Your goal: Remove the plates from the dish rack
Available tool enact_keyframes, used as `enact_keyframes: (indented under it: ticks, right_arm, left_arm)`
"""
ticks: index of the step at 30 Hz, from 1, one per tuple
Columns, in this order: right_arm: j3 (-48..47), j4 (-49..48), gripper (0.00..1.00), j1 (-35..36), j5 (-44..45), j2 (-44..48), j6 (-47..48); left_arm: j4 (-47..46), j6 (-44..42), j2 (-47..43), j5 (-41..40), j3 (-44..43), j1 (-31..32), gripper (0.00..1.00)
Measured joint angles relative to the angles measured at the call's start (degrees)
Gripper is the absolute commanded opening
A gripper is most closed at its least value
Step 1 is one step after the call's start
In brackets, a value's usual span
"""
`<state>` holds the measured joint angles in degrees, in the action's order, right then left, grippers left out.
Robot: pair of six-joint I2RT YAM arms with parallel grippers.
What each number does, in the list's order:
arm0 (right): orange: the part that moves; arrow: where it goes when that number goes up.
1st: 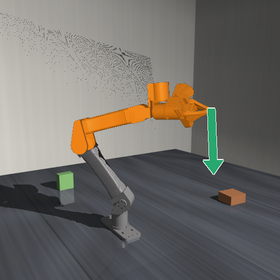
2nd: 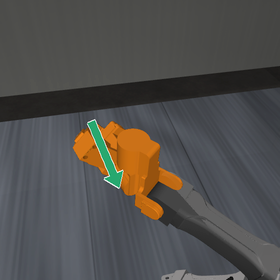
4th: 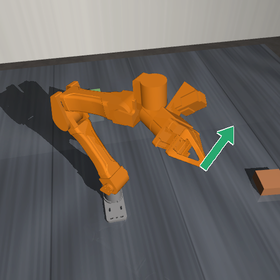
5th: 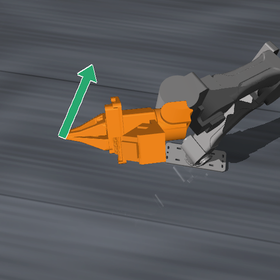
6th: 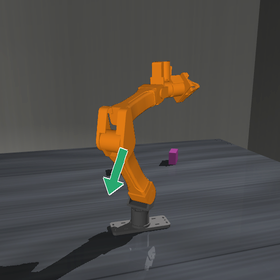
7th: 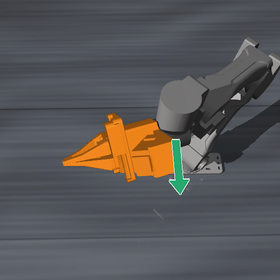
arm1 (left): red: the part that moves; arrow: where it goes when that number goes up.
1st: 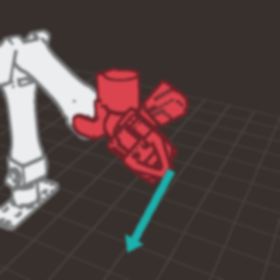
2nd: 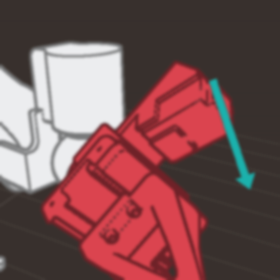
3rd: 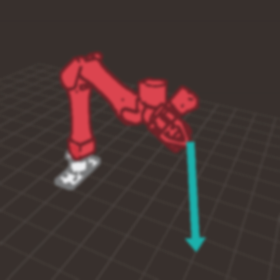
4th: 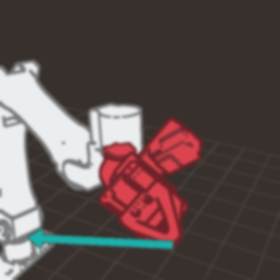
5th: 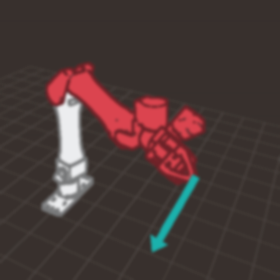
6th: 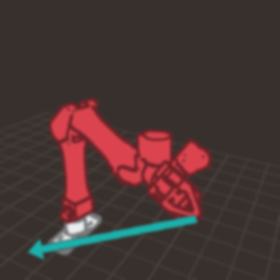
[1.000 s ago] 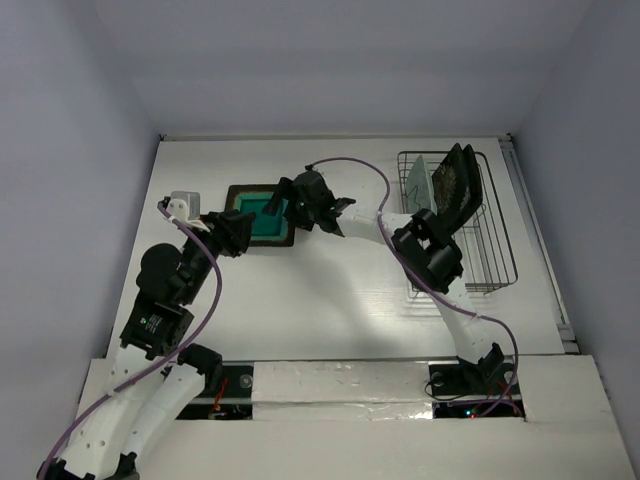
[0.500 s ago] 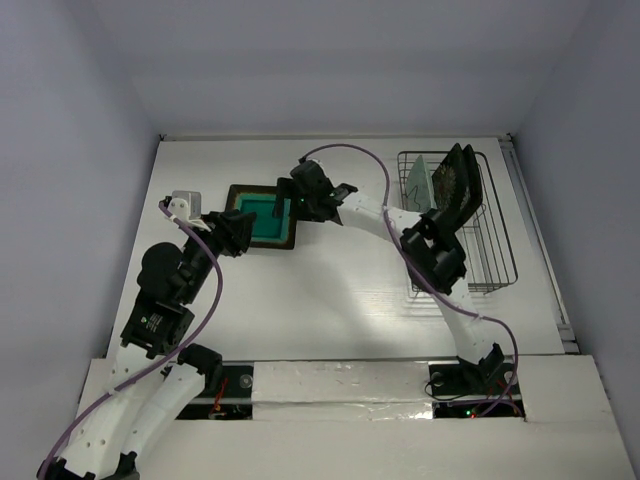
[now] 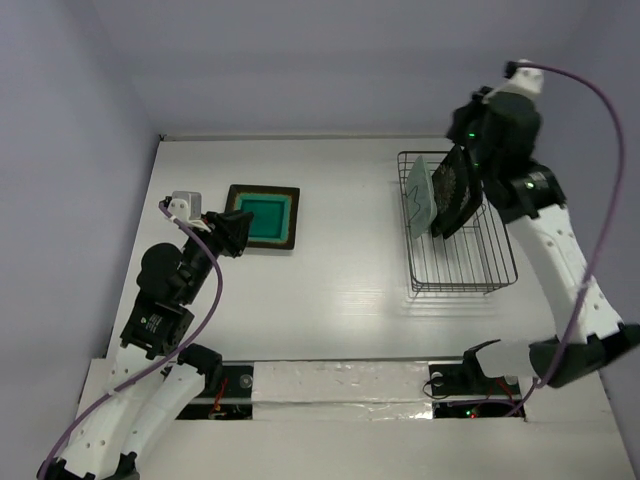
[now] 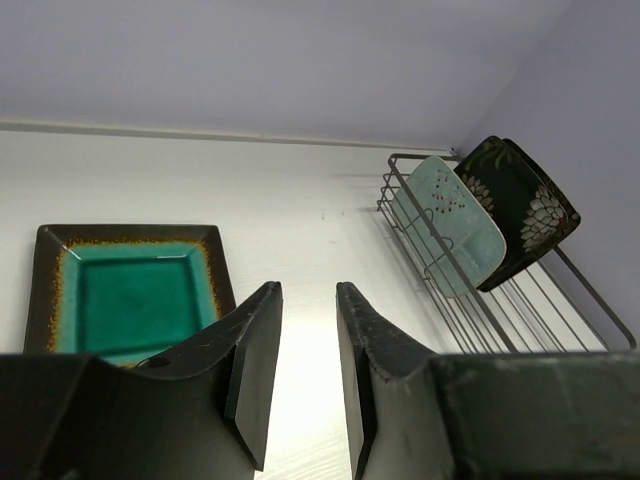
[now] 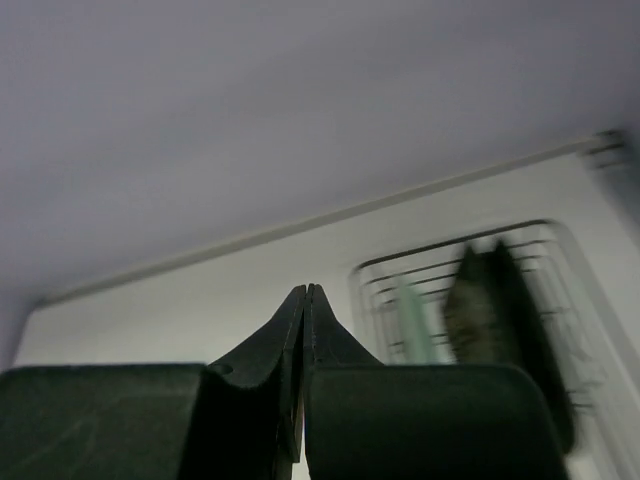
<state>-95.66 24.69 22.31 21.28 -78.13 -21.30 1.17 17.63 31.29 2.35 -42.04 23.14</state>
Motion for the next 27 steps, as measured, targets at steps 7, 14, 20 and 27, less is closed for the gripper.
enact_keyframes:
  ticks: [7, 14, 20, 27]
  right_arm:
    - [0.98, 9.38, 0.44, -9.09, 3.45, 5.2, 6.03]
    - [0.79, 17.0, 0.46, -13.64, 0.24, -7.3, 10.47]
    - [0.46, 20.52, 0.44, -14.86, -1.84, -13.16, 12.39]
    - [-0.22, 20.9, 0.41, -15.58, -1.62, -14.73, 13.57]
  left_arm:
    - [0.0, 0.0, 0.35, 0.2, 0.0, 0.0, 0.26]
    - [0.02, 0.02, 1.18, 0.17, 0.0, 0.0, 0.26]
    - [0.02, 0.0, 1.31, 0.17, 0.0, -0.44, 0.27]
    - [0.02, 0.0, 1.33, 0.15, 0.0, -0.48, 0.28]
